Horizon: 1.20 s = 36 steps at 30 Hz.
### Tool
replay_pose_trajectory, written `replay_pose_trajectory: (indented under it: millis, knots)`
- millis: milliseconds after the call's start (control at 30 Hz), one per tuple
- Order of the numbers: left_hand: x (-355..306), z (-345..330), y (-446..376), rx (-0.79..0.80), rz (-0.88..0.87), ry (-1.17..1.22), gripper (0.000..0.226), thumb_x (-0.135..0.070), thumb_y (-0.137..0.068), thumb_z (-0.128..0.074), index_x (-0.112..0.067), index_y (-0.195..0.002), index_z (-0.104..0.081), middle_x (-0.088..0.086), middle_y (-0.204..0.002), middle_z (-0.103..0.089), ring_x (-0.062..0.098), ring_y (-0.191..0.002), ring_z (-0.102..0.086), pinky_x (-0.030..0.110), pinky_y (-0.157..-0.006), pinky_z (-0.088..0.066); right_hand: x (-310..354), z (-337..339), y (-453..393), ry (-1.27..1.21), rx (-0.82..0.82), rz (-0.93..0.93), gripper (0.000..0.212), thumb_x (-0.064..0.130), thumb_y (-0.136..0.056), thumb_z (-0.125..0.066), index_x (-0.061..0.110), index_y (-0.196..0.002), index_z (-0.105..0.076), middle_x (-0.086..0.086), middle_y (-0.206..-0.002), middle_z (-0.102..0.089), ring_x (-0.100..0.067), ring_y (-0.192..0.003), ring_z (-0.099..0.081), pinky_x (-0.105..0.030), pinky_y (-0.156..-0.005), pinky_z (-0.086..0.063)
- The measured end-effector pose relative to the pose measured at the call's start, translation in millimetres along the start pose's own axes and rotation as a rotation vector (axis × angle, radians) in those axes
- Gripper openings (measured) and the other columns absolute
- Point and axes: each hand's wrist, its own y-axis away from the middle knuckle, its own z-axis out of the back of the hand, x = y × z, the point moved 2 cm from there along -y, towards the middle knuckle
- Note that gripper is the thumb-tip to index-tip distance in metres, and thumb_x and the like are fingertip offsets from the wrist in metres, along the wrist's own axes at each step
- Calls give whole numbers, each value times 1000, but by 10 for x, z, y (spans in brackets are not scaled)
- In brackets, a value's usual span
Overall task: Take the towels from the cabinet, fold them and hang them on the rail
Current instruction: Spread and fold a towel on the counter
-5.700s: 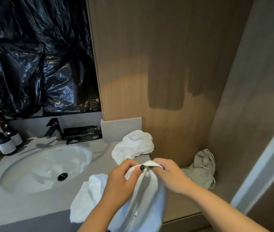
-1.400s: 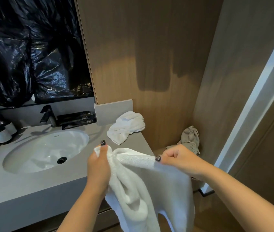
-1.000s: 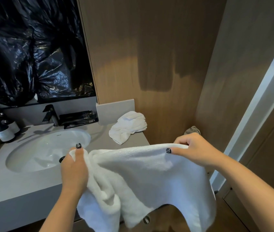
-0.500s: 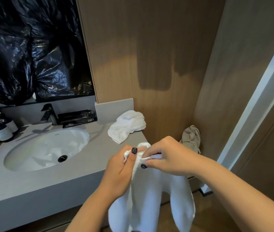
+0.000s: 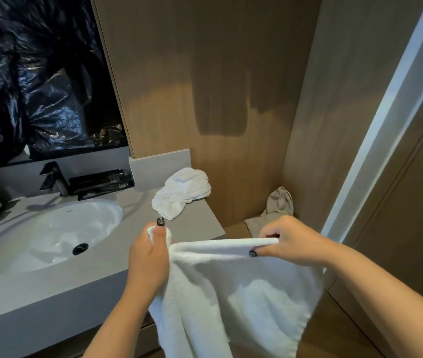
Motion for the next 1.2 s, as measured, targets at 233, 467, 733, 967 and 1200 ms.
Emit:
replay_pose_trajectory:
  millis: [233, 467, 733, 967, 1200]
  knots:
    - [115, 128, -60, -93, 81, -6, 33, -21, -103, -40, -7, -77, -55, 2, -69, -60, 21, -67, -52, 33, -59, -38, -155, 139, 87, -89, -101, -32, 12, 26, -90, -69, 26, -79, -74, 13, -67, -64, -1, -61, -54, -18, -55, -40]
    - [51, 167, -37, -117, 148, 78, 20, -30, -96, -58, -19, -83, -69, 5, -88, -69, 21, -85, -61, 39, -77, -46, 45, -13, 40, -538, -230, -91, 8, 15, -94, -62, 20, -97, -67, -3, -63, -54, -13, -58, -40, -30, -67, -33]
    - [-161, -27, 143, 88, 294, 385, 11, -21, -86, -74, -19, -97, -77, 3, -88, -77, 23, -88, -72, 36, -75, -57, 500, -232, -44, -864, 11, -53, 51, -5, -64, -54, 6, -112, -64, -15, -98, -57, -23, -89, -54, -26, -72, -50]
    - [-341, -5, 235, 320, 321, 664, 31, 8, -90, -59, -13, -111, -66, 11, -97, -76, 17, -76, -72, 23, -61, -58, 669, -260, 8, -348, -152, 161, 8, 11, -86, -72, 17, -90, -74, -13, -82, -65, -7, -66, -51, -24, -64, -44]
    - [-388, 12, 285, 350, 264, 599, 18, -1, -88, -68, -6, -105, -66, 15, -92, -76, 26, -77, -67, 36, -73, -54, 712, -258, 27, -254, -171, 219, 26, 17, -86, -72, 15, -62, -62, 1, -80, -52, -11, -75, -50, -28, -70, -41]
